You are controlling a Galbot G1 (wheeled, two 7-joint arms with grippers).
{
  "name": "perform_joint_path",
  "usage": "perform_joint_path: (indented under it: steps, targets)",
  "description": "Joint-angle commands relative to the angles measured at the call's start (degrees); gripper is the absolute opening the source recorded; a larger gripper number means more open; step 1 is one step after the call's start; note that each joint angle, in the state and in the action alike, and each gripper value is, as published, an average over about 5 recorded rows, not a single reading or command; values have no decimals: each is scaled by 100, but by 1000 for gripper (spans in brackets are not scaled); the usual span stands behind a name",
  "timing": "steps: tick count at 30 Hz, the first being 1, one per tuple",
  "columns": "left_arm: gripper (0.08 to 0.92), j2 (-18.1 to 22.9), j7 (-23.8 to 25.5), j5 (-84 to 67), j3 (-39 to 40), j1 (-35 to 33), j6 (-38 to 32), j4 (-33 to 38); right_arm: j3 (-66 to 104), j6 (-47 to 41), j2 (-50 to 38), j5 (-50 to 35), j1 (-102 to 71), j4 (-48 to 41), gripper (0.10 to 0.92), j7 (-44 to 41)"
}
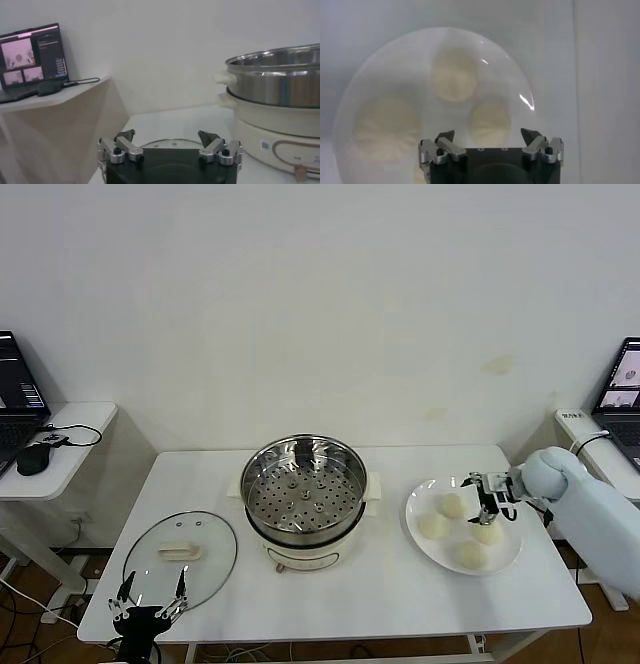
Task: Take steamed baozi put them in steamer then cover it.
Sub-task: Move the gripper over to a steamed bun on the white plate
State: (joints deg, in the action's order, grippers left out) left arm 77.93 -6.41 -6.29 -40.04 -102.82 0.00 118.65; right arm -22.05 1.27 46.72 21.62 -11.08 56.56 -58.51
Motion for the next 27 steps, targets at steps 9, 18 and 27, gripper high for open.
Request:
perform_joint_path:
  steps: [9,18,27]
  targets:
    - [823,-28,-5,-14,-72,30,7,-30,-454,66,836,395,503,-1220,821,-170]
    - [823,-44,-5,-22,-71,93,4,-78,-410,78,980,518,496,-1386,725,-157]
    - [823,-47,-15,-49,-89,95,5,-81,-731,20,614,5,695,-904,641,-372]
